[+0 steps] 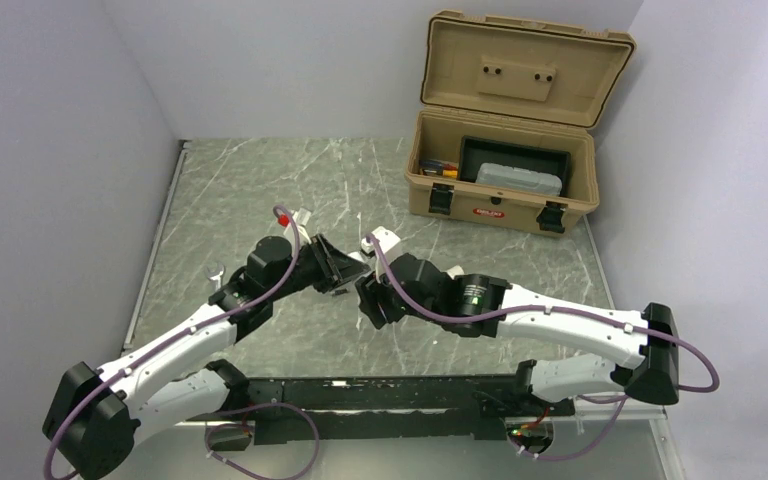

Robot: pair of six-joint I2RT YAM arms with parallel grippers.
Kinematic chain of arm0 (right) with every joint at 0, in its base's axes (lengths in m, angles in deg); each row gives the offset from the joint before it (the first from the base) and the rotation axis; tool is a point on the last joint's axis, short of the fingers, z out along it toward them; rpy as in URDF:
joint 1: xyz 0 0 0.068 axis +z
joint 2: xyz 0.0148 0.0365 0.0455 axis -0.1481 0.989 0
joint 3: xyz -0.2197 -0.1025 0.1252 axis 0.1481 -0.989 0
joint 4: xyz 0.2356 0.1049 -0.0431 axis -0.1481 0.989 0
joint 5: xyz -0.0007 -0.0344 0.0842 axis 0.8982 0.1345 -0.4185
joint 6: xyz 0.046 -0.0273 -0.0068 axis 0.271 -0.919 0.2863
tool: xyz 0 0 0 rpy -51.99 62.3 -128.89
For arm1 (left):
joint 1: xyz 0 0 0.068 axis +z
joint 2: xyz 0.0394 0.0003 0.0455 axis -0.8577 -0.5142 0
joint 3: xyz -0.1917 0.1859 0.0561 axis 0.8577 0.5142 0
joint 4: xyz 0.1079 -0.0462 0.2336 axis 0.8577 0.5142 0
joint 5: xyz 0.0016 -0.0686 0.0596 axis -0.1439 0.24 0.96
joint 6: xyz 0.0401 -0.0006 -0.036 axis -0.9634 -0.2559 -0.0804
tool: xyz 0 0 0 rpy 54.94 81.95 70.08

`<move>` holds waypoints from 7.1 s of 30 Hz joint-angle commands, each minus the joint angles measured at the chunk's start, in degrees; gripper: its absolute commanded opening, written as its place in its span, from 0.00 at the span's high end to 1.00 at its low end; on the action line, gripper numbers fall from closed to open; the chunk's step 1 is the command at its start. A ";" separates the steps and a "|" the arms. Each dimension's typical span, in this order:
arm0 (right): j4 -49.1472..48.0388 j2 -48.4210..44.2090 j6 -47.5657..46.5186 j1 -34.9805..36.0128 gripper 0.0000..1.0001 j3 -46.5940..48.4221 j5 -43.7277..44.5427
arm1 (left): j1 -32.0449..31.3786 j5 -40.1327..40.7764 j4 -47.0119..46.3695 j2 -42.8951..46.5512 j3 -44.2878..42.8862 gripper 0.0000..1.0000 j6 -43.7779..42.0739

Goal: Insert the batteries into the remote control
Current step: Load the battery into the remote control, then pick up the battery from the center of the board.

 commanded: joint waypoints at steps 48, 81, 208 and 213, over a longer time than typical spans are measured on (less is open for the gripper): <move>-24.81 -23.04 13.78 -16.58 0.32 -20.06 -31.96 | -0.05 -18.79 -44.13 -0.61 8.42 1.00 6.31; -25.75 -20.34 13.83 -16.87 0.66 -19.94 -33.65 | -0.01 -18.71 -43.53 -0.27 8.00 1.00 5.75; -0.57 50.80 -73.88 -19.46 0.50 26.72 -47.43 | 51.31 -28.37 16.74 10.48 1.14 1.00 -30.62; -0.19 51.90 -73.91 -19.46 0.51 27.12 -46.34 | 51.49 -28.63 16.29 10.41 1.31 1.00 -30.36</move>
